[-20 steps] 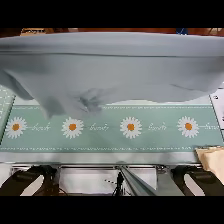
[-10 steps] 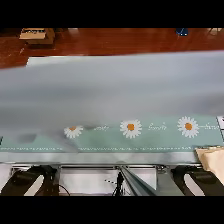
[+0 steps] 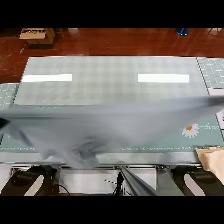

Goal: Fold the shirts.

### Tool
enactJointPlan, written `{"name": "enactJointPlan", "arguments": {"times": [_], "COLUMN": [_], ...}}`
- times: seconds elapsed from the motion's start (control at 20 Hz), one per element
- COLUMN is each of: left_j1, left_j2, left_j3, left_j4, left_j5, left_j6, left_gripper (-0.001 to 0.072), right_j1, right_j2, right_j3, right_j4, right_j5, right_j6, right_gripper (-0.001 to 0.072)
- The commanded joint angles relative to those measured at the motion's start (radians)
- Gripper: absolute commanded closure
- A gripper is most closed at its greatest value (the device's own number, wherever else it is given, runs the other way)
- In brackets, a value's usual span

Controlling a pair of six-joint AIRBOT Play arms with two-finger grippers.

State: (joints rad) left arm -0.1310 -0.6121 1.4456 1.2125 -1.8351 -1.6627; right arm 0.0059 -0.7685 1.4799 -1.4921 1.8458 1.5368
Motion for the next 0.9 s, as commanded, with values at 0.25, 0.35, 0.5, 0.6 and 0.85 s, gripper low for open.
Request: {"name": "enactJointPlan", "arguments": {"times": [0.25, 0.35, 0.5, 0.6, 0.85], "left_j1": [0.0, 0.0, 0.0, 0.0, 0.0], "left_j2": [-0.25, -0.346, -0.448, -0.487, -0.552], "left_j3": [-0.616, -0.602, -0.584, -0.582, -0.582], "left_j4": [-0.005, -0.009, -0.008, -0.008, -0.005], "left_j5": [0.562, 0.745, 0.938, 1.049, 1.234], "left_j6": [0.171, 0.179, 0.187, 0.187, 0.234], "left_gripper": [0.0677, 0.0676, 0.0677, 0.0677, 0.0676], "right_j1": [0.0, 0.0, 0.0, 0.0, 0.0], "right_j2": [-0.351, -0.422, -0.494, -0.52, -0.583], "right_j3": [-0.346, -0.346, -0.346, -0.347, -0.347], "right_j4": [0.01, 0.02, 0.037, 0.035, 0.063], "right_j5": [-0.375, -0.52, -0.691, -0.782, -0.969], "right_j6": [-0.082, -0.077, -0.07, -0.051, 0.033], "right_gripper": [0.0682, 0.0681, 0.0681, 0.0681, 0.068]}}
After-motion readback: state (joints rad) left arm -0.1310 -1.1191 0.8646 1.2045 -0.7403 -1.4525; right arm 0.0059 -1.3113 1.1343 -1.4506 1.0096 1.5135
